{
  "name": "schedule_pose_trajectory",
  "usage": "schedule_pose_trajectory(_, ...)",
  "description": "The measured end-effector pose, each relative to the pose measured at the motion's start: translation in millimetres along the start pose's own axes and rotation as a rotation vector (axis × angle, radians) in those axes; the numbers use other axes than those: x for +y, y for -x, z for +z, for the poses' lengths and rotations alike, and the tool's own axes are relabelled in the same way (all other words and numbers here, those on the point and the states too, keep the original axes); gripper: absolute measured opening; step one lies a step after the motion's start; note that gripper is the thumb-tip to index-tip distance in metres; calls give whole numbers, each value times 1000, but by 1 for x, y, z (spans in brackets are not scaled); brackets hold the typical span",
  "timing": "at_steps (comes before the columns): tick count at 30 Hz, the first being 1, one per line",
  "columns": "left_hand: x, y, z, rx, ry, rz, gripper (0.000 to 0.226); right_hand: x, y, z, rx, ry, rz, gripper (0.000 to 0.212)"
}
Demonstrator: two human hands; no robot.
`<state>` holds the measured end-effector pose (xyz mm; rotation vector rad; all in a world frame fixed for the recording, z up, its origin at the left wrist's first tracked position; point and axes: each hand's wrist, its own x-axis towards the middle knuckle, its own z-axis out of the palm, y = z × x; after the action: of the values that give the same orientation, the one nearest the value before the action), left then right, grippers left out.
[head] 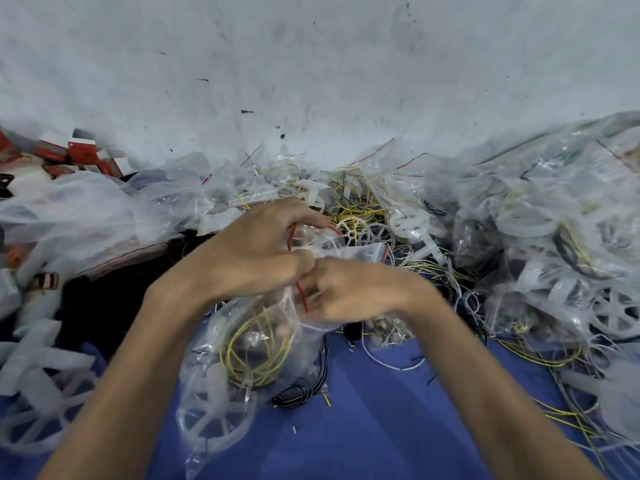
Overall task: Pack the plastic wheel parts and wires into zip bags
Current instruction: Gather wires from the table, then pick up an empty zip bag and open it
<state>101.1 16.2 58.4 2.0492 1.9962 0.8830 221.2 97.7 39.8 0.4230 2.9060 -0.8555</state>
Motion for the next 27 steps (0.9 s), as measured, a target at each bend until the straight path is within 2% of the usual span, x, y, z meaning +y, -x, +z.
schedule_pose_trajectory(1,-1,-1,-1,6,-16,0,40,5,8,-8,-3,-49,-16,9)
schedule_pose_trajectory(3,-3,-1,-2,24,-43,0,52,25,23,-21,61,-116,1,31)
schedule_pose_trajectory(7,-1,1,-2,23,-67,28,60,67,48,-38,282,-328,108,32)
schedule_pose_trajectory(9,0,1,-1,16,-68,30,59,102,51,-39,405,-285,256,37)
schedule_pose_trajectory(12,-1,2,-2,21,-83,30,58,166,48,-27,593,-26,643,36)
schedule_pose_trajectory(14,-2,1,-2,21,-85,28,59,196,42,-10,616,18,847,41)
schedule_pose_trajectory(16,-2,0,-2,16,-82,24,59,210,31,7,504,105,851,44)
schedule_pose_trajectory(18,-2,-1,1,16,-78,26,56,213,20,16,477,151,799,43)
schedule_pose_trajectory(21,-3,-1,3,17,-40,32,36,210,17,13,496,64,702,34)
schedule_pose_trajectory(24,-7,-1,4,17,-13,35,41,208,26,4,447,-15,600,36)
schedule_pose_trajectory(25,-7,-1,3,7,-10,39,37,209,29,2,505,-30,592,35)
schedule_pose_trajectory(27,-7,0,0,-4,6,28,35,213,25,-2,736,51,620,32)
